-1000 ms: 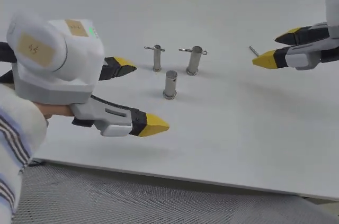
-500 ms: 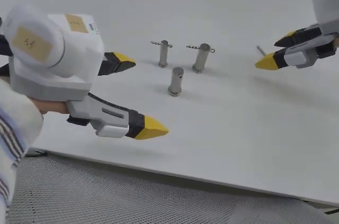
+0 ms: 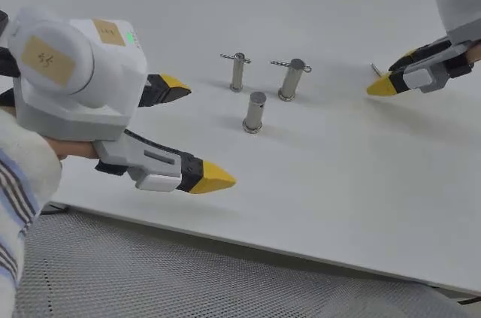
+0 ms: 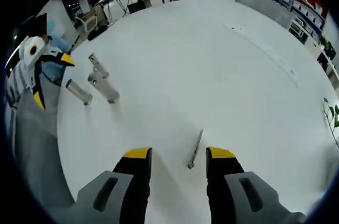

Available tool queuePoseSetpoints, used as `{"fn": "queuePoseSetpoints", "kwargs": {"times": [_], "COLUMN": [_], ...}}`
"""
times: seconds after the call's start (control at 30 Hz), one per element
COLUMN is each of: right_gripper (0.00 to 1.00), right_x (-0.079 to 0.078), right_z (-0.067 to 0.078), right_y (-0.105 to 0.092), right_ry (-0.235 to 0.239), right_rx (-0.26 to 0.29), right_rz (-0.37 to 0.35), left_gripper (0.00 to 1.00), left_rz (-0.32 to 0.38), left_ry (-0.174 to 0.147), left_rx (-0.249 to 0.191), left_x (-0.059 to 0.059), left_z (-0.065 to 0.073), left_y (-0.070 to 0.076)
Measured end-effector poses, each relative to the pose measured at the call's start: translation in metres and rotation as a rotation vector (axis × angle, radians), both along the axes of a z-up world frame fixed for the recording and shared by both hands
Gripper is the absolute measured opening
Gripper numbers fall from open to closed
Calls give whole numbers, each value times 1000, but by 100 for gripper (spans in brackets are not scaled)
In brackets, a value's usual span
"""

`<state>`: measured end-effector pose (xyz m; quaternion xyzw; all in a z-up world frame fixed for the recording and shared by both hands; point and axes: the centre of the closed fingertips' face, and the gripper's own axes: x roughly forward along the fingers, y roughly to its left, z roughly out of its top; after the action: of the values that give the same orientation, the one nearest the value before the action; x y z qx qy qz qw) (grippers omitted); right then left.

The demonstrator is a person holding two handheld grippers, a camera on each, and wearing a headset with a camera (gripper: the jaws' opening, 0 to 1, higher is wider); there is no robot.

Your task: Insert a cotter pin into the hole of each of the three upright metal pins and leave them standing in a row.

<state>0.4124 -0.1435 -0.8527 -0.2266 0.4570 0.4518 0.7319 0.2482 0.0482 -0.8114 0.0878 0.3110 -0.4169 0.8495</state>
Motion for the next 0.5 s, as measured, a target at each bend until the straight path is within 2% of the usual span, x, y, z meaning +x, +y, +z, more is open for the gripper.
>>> {"fn": "queuePoseSetpoints", "kwargs": {"times": [0.13,0.27,0.4,0.5], "right_gripper": [35,33,30,24], "right_x": [0,-1,2,3], "right_z": [-2,-6,-6,-7], "right_y": [0,-4,-5,-8], "right_ry": [17,47,54,44], "right_rx": [-16,-40,-52,-84], "right_rz": [-4,-14,-18,-1], "left_gripper": [77,76,76,75], "left_rz": [10,13,16,16], "left_ry": [-8,-7,-6,-1], "left_rx": [-3,-1,4,9], "left_x": [1,0,0,-2], "left_z": [0,0,0,-2], "left_y": [2,3,4,4]}}
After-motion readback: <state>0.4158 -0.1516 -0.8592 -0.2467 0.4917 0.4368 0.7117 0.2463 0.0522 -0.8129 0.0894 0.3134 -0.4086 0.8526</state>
